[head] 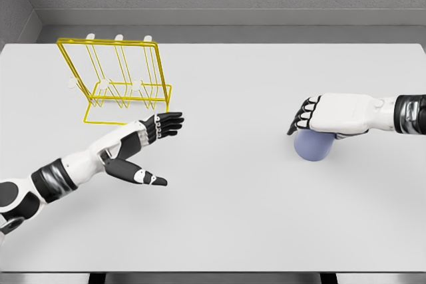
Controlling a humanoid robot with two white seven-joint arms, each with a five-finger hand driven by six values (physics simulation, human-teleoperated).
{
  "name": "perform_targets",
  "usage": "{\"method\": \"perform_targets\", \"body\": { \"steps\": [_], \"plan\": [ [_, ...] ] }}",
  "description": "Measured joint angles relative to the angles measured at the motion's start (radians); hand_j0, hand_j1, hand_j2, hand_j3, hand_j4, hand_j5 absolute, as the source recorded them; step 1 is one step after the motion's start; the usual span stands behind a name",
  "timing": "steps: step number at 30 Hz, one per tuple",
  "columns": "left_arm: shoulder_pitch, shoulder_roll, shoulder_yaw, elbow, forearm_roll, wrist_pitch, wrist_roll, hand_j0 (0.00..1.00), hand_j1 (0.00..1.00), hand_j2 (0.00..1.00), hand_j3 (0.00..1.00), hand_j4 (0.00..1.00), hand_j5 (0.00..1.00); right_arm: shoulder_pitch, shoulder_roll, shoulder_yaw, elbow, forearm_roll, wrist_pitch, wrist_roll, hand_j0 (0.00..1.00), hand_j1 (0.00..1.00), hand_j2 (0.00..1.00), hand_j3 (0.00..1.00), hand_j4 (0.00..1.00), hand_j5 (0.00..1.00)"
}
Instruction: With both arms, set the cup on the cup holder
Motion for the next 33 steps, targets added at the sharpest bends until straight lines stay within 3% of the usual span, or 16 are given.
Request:
{"method": "perform_targets", "body": {
  "steps": [20, 33],
  "plan": [
    [-0.021, -0.116, -0.011, 0.144, -0.052, 0.051, 0.004, 1.00, 1.00, 1.00, 1.00, 1.00, 1.00, 0.000, -0.001, 0.000, -0.001, 0.003, 0.003, 0.002, 0.56, 0.56, 0.56, 0.56, 0.56, 0.56],
    [-0.021, -0.153, -0.022, 0.178, -0.065, 0.051, 0.004, 1.00, 1.00, 1.00, 1.00, 1.00, 1.00, -0.014, 0.001, -0.008, -0.009, 0.000, -0.007, 0.008, 0.54, 0.54, 0.54, 0.54, 0.54, 0.54]
  ]
}}
